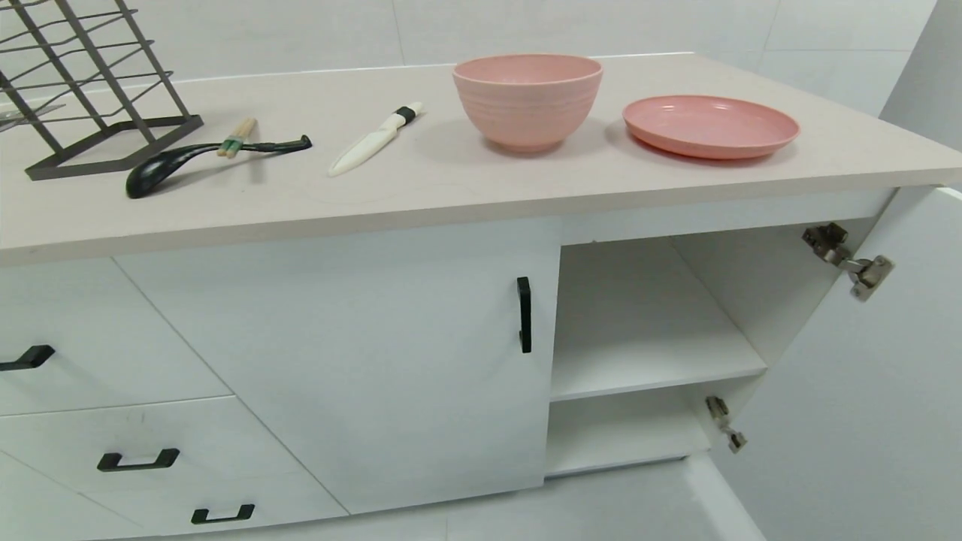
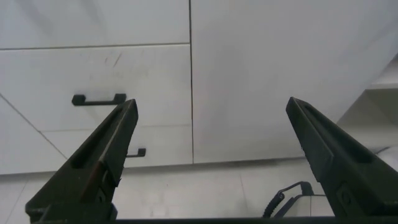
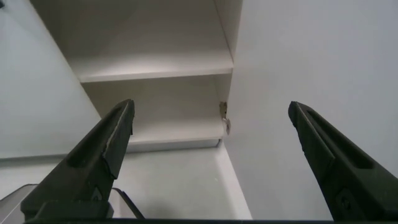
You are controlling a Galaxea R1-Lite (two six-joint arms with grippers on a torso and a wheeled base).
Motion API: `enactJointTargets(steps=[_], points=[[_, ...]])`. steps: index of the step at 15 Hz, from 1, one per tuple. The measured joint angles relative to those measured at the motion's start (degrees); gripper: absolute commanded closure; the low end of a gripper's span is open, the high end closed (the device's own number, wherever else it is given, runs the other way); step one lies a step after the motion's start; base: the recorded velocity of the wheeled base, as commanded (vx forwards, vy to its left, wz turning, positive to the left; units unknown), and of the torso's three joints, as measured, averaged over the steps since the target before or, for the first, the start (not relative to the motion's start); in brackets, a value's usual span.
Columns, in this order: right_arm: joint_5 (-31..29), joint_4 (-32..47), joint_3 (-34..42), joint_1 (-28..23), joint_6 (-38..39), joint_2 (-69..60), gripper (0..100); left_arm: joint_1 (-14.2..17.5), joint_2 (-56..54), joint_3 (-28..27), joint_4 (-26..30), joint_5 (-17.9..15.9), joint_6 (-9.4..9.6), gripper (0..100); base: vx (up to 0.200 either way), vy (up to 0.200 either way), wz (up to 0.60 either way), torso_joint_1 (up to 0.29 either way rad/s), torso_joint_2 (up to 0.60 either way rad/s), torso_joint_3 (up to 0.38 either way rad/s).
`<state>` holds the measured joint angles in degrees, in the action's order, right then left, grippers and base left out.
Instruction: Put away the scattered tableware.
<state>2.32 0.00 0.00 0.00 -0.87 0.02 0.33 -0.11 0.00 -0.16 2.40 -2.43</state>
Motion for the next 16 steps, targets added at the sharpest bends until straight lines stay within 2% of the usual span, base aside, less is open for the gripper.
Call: enactJointTargets(steps=[7, 12, 16], points=[[0.0, 0.0, 0.0, 0.0, -0.1, 0.0, 0, 0.0, 0.0, 0.0, 0.0, 0.0, 0.0, 0, 0.0, 0.0, 0.0, 0.007, -0.01, -0.004], [0.0, 0.0, 0.0, 0.0, -0.1, 0.0, 0, 0.0, 0.0, 0.0, 0.1, 0.0, 0.0, 0, 0.0, 0.0, 0.0, 0.209, -0.12, -0.104], [-0.1, 0.0, 0.0, 0.0, -0.1, 0.0, 0, 0.0, 0.0, 0.0, -0.1, 0.0, 0.0, 0, 0.0, 0.0, 0.0, 0.221, -0.62, -0.209]])
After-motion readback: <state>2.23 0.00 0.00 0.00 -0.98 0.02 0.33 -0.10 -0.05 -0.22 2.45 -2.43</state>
